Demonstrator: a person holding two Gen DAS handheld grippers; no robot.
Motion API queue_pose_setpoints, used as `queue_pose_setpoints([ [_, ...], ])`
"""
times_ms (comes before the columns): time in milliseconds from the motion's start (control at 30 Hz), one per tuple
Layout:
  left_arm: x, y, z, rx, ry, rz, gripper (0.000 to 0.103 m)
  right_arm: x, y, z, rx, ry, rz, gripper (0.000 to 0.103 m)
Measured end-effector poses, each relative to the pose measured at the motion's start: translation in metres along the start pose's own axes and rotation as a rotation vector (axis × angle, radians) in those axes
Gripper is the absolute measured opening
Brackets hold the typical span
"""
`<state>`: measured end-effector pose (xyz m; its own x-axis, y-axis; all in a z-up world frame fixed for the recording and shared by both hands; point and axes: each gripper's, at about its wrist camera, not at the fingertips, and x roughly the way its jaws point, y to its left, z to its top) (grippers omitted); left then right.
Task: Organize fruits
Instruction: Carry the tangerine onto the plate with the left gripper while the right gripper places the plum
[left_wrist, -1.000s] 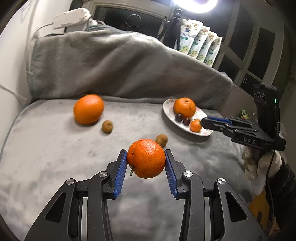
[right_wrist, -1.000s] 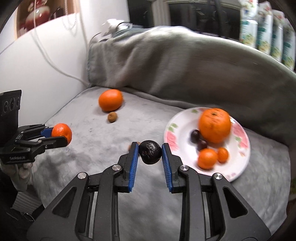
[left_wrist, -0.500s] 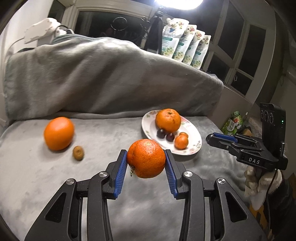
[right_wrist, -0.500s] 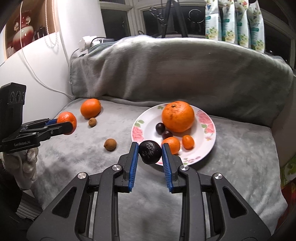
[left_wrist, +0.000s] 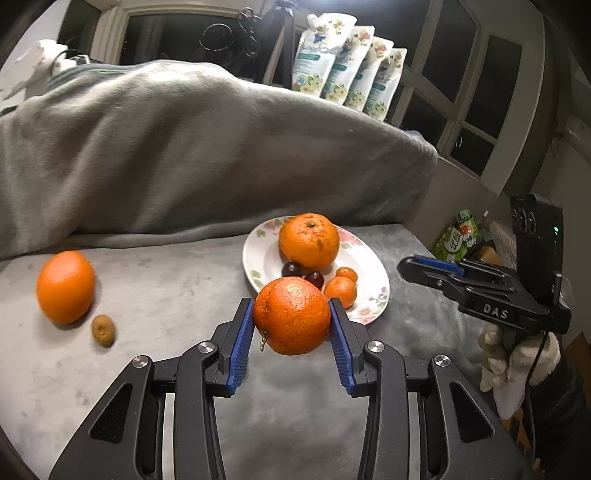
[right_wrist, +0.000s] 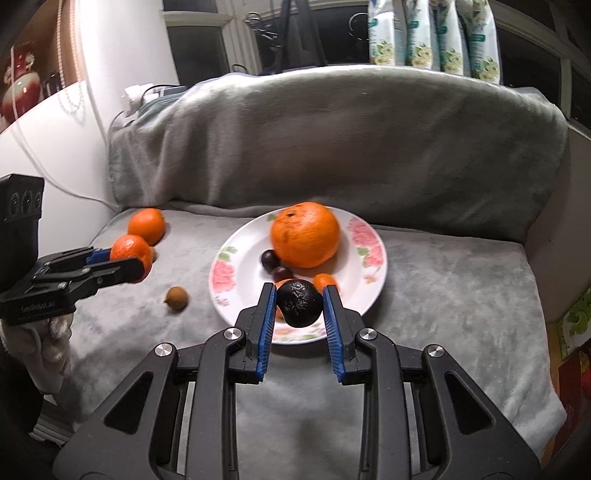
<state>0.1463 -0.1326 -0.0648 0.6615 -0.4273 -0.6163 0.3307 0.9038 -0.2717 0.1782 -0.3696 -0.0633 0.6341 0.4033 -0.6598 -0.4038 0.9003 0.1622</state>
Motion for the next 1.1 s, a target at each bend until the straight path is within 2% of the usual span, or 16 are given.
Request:
queue_pose_setpoints([
  [433,0.03,-0.012,0.004,0.026,0.048,-0.013,0.038,0.024,-0.027,0.009,0.041,0.026,-0.029,0.027],
  [1100,0.048,-0.02,0.008,0.048,0.075,-0.007,0.039,0.042,-0.033,0.014,0.052,0.039,-0.011,0.027],
])
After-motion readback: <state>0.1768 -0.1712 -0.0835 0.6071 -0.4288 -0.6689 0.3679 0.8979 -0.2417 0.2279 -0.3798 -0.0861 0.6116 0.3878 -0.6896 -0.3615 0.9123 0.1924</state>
